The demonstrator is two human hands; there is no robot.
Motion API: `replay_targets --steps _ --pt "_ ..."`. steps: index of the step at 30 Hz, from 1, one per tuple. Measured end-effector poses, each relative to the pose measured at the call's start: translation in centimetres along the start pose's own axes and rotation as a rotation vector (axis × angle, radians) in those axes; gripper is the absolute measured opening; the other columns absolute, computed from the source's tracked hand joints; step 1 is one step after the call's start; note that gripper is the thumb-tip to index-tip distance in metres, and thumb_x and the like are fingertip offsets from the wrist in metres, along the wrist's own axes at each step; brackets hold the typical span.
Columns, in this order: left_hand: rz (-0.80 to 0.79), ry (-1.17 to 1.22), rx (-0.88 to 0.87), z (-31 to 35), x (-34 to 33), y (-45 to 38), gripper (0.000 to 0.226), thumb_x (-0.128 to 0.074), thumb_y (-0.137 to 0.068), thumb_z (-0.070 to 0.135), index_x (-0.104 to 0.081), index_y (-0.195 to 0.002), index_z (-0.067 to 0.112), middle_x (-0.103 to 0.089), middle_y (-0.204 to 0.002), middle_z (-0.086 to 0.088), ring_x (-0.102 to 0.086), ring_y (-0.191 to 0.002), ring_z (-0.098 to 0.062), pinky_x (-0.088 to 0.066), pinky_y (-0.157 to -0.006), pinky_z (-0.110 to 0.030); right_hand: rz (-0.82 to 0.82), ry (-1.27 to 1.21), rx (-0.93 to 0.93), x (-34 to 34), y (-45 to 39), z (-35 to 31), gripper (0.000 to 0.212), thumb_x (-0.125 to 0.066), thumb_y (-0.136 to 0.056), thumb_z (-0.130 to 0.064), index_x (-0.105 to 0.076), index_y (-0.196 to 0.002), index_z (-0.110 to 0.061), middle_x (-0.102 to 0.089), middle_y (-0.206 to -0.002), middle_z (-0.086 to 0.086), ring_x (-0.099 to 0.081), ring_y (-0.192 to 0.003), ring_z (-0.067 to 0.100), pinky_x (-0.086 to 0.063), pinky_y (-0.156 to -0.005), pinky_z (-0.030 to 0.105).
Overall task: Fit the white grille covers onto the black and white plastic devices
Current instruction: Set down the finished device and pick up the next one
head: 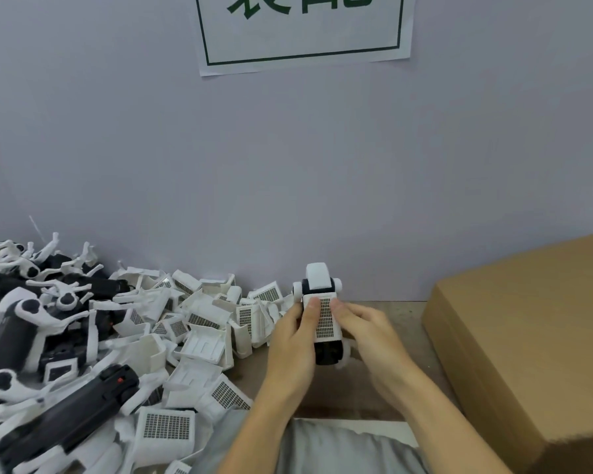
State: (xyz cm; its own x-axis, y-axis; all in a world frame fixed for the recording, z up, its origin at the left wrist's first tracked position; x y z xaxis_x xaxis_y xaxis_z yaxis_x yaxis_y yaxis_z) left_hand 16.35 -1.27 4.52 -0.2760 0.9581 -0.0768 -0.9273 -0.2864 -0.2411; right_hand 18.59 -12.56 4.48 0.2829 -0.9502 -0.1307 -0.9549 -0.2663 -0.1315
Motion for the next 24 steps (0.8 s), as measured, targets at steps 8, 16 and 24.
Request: replay_targets --steps 8,16,24 --pt "-0.010 -0.058 -0.058 0.6 -0.1 0.0 0.024 -0.056 -0.101 0.023 -0.075 -0.094 0.009 -0.077 -0.087 -0.009 -0.073 -0.087 -0.025 -0.057 -0.079 -0.039 0.165 0.008 0.021 1.4 0.1 -0.1 0.027 -0.056 -0.101 -0.016 -0.078 -0.085 -0.014 -0.078 -0.082 0.004 -0.076 -0.076 0.016 -0.057 -0.057 0.023" --pt "-0.111 -0.041 -0.013 -0.2 -0.7 0.1 0.013 -0.065 -0.096 0.015 -0.075 -0.103 0.020 -0.078 -0.095 -0.002 -0.074 -0.095 -0.017 -0.056 -0.084 -0.032 0.230 0.138 0.123 2.0 0.0 -0.7 0.023 -0.061 -0.099 -0.024 -0.076 -0.082 -0.026 -0.077 -0.079 -0.009 -0.073 -0.075 0.006 -0.052 -0.057 0.014" --pt "0.004 0.374 0.325 -2.4 -0.3 -0.2 0.045 -0.042 -0.103 0.042 -0.071 -0.114 0.009 -0.076 -0.108 -0.013 -0.073 -0.097 -0.024 -0.057 -0.080 -0.035 0.151 0.774 0.318 -0.4 0.4 -1.4 0.046 -0.063 -0.090 -0.046 -0.050 -0.133 -0.035 -0.046 -0.116 -0.015 -0.052 -0.106 0.006 -0.048 -0.088 0.026"
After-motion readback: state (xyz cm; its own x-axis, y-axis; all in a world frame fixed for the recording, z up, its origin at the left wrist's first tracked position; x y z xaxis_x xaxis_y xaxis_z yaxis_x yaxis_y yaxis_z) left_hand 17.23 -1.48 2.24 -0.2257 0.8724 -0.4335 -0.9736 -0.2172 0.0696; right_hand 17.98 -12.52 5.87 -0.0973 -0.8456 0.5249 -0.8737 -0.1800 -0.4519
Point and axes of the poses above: each hand's wrist, its own y-axis away from the middle knuckle, its own x-axis out of the back of the hand, z = x × y, the point moved 10 cm from there along -y, towards the middle knuckle
